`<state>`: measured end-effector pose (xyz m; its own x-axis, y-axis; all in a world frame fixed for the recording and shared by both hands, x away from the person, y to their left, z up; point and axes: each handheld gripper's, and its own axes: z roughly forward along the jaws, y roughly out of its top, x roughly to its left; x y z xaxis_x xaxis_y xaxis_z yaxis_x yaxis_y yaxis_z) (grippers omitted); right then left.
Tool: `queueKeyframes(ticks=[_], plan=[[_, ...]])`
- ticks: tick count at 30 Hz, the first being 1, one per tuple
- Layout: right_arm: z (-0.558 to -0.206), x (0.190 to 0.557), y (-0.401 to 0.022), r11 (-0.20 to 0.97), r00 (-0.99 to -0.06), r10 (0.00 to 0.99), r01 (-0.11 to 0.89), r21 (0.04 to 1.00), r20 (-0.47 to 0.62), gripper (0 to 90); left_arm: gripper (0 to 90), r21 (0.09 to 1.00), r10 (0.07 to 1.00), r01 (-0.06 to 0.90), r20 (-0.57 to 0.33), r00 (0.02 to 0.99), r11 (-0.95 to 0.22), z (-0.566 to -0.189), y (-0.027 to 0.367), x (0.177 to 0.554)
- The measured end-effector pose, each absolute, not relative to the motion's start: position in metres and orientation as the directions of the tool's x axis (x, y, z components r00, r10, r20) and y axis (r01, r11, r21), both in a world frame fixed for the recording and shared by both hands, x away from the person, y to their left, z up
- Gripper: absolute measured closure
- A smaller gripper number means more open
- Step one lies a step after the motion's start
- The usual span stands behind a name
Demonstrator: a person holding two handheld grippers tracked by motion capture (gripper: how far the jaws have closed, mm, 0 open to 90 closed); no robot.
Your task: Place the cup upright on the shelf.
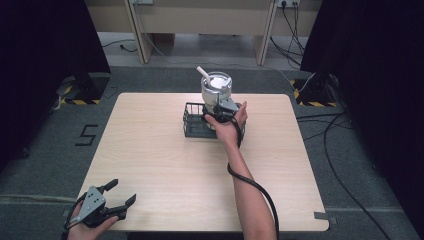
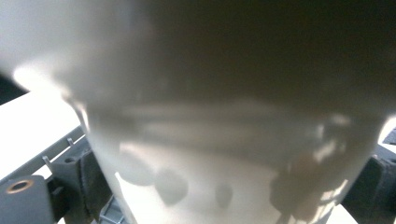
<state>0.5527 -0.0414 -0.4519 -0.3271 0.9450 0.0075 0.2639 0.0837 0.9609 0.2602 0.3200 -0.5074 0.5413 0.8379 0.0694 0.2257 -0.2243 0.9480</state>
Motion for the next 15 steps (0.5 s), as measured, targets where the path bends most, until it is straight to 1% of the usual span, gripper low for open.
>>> queueKeyframes(ticks=[15], plan=[[-0.4493,0.5513,-0.0413,0.073,-0.312,0.950,0.244,0.967,0.007,1.0,16.2,0.946,0.838,0.224,0.078,0.540,-0.233,-0.5074,0.3202,0.2606]])
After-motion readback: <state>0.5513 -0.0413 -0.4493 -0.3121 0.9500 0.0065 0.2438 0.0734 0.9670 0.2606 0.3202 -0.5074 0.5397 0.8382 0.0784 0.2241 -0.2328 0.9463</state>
